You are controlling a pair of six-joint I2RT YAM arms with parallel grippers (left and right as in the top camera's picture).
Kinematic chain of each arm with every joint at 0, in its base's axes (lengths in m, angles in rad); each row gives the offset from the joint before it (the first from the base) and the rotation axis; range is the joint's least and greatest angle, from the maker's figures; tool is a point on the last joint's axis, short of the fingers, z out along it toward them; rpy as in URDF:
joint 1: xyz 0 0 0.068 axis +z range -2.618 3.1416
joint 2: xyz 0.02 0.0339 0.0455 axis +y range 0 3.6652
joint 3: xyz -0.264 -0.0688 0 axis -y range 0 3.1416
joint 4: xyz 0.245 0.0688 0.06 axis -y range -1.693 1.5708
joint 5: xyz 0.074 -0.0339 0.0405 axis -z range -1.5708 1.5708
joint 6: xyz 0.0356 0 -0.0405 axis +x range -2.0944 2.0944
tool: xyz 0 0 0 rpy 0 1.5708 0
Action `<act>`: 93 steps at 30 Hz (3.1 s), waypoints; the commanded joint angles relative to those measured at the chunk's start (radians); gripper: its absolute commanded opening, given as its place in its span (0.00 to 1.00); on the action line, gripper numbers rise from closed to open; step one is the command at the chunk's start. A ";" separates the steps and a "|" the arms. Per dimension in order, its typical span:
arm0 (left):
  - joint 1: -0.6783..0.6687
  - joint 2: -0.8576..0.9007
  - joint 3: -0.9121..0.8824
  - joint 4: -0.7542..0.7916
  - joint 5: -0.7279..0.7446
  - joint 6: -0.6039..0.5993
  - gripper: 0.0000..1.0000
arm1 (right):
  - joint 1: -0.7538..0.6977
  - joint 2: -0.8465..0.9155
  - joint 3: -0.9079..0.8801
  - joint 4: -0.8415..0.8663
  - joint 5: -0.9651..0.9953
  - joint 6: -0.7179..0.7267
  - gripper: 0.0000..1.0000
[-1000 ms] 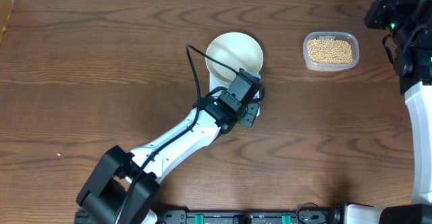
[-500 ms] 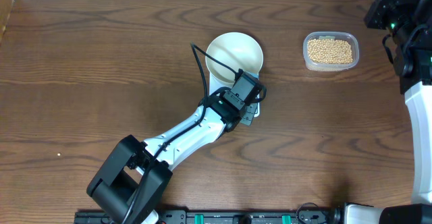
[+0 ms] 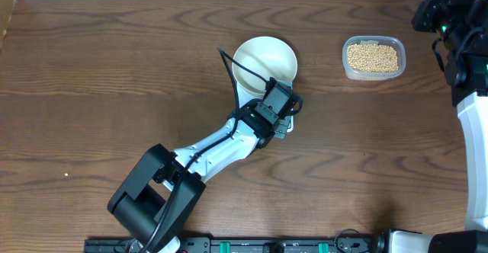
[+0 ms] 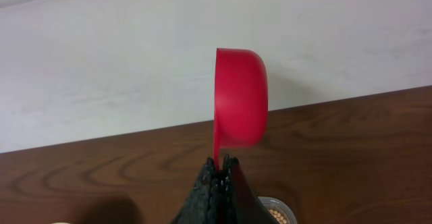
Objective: Scoop item into bowl and weigh 50g on scale
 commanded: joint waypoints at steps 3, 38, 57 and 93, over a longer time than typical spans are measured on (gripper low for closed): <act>-0.003 0.047 -0.011 0.008 -0.031 -0.006 0.07 | -0.004 0.004 0.021 0.006 -0.010 -0.010 0.01; -0.003 0.105 -0.011 0.024 -0.078 -0.069 0.07 | -0.004 0.004 0.021 0.005 -0.010 -0.010 0.01; -0.003 0.147 -0.011 -0.011 -0.071 -0.070 0.07 | -0.004 0.004 0.021 0.005 -0.025 -0.009 0.01; -0.018 0.046 0.034 -0.053 -0.071 -0.065 0.08 | -0.004 0.004 0.021 0.006 -0.025 -0.010 0.01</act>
